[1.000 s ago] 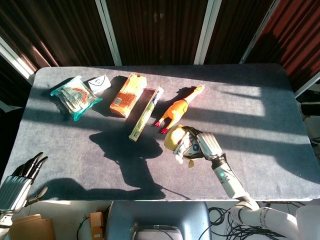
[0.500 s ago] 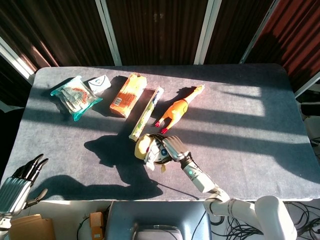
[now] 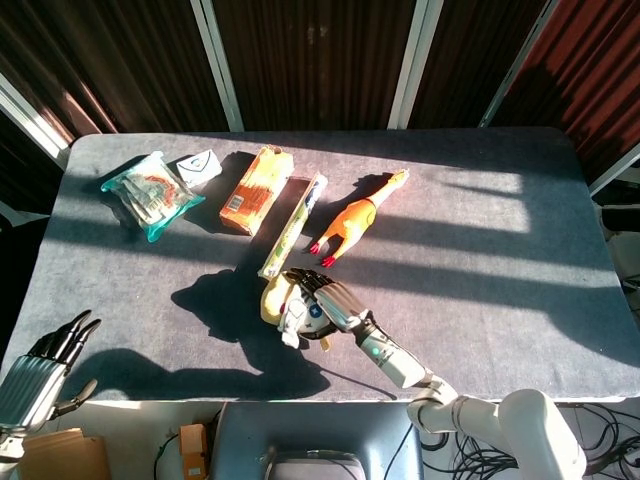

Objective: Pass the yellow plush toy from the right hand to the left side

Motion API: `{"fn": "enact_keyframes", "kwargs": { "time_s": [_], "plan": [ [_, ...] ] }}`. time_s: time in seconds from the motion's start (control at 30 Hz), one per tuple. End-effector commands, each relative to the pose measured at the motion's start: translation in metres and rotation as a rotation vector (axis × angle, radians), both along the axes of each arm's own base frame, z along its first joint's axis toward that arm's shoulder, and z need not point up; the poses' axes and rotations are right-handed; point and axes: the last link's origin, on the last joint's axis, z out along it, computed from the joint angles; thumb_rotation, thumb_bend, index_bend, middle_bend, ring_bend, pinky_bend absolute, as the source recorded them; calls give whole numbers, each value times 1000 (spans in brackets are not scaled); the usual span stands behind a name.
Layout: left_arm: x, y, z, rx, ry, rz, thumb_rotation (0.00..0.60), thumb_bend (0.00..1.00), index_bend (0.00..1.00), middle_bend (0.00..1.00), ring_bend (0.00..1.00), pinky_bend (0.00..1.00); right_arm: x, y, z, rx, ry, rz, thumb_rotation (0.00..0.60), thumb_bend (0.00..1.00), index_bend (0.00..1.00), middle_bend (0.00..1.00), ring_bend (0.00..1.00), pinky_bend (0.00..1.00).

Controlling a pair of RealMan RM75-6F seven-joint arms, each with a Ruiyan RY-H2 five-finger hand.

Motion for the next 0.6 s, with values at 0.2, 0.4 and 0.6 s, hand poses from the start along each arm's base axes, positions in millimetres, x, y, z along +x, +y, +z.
{"fn": "enact_keyframes", "kwargs": {
  "time_s": [0.2,0.4,0.6],
  "plan": [
    [1,0,-4,-12,14,0,600,292,85,0,131,264,-2,9,41,-1,-77,36,600,91,0,0,0,0],
    [0,0,-5,-13,20,1,600,291,85,0,131,264,-10,13,62,-8,-85,40,600,75,0,0,0,0],
    [-1,6,-11,-24,39,9,600,292,85,0,131,264,-89,54,171,-253,138,101,600,71,0,0,0,0]
  ]
}}
